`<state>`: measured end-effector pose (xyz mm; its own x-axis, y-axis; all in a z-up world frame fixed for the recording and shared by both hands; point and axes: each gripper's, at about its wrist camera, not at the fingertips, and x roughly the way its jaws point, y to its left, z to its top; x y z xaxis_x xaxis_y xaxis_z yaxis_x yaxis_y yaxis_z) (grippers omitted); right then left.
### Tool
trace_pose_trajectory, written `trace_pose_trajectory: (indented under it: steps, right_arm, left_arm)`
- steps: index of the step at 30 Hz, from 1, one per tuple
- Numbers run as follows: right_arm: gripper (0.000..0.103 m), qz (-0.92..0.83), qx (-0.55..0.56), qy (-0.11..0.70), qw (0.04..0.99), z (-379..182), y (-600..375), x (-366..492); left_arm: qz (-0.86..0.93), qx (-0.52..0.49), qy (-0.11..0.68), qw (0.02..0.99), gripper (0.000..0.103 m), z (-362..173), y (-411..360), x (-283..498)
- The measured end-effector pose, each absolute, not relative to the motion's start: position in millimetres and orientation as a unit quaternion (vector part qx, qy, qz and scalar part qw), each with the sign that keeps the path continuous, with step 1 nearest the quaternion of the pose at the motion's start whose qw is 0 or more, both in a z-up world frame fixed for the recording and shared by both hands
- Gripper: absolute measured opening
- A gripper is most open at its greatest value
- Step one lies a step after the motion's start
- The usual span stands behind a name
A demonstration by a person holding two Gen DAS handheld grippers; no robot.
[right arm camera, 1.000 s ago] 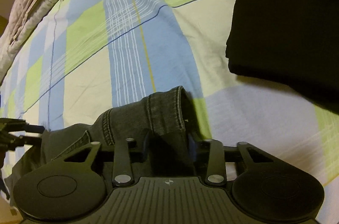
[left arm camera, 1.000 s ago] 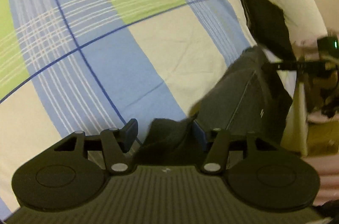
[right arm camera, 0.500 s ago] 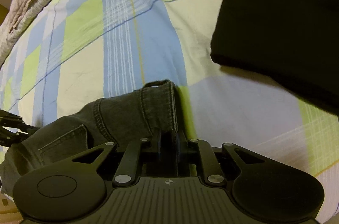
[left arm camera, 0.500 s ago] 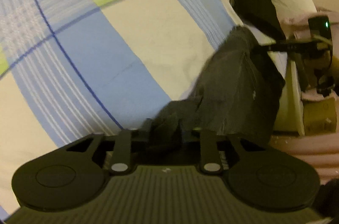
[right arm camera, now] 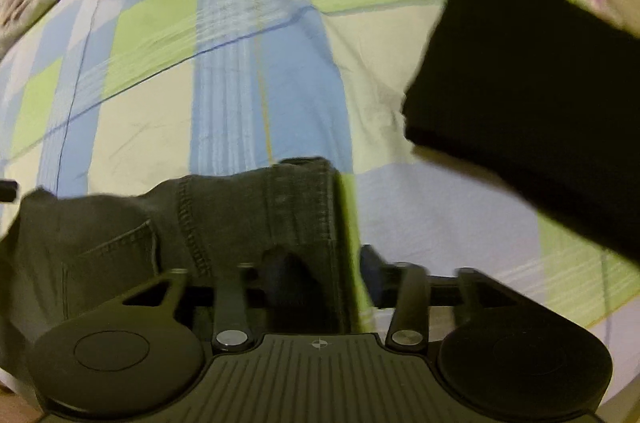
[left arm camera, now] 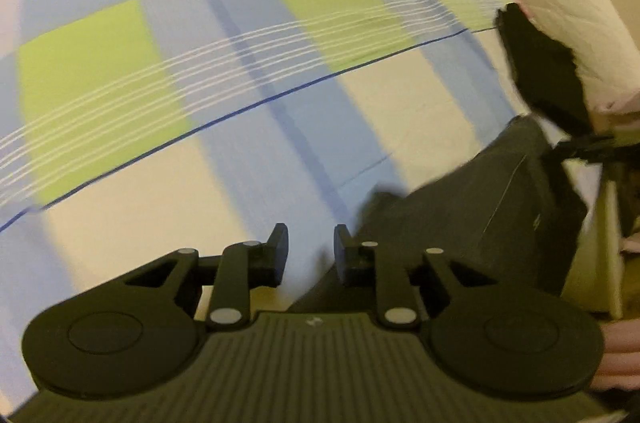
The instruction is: Fold clothes
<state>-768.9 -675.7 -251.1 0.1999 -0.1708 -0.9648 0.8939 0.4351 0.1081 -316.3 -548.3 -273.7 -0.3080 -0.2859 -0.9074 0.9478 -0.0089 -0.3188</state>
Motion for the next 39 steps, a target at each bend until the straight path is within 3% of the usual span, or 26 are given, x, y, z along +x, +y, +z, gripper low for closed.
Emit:
trace_pose_trajectory:
  steps: [7,13,23,29,39]
  right_arm:
    - [0.048,-0.362,0.319,0.480,0.733,-230.9,-619.8,-713.2]
    - [0.048,-0.288,0.317,0.503,0.751,-246.4,-542.9,-647.0]
    - [0.048,-0.309,0.326,0.562,0.694,-274.5,-387.5,-555.4]
    - [0.048,-0.262,0.298,0.555,0.731,-251.1,-297.2,-468.2]
    - [0.050,-0.097,0.130,0.548,0.821,-250.6,-187.9,-372.4]
  left_arm:
    - [-0.552,0.366,0.528,0.531,0.021,-268.9,-425.6,-264.6]
    - [-0.503,0.392,0.540,0.549,0.028,-280.2,-303.3,-224.8]
    - [-0.524,0.368,0.515,0.569,0.031,-286.5,-133.9,-137.0]
    - [-0.546,0.391,0.470,0.573,0.035,-266.1,-79.9,-96.6]
    - [-0.567,0.421,0.432,0.561,0.037,-245.9,-61.4,-71.1]
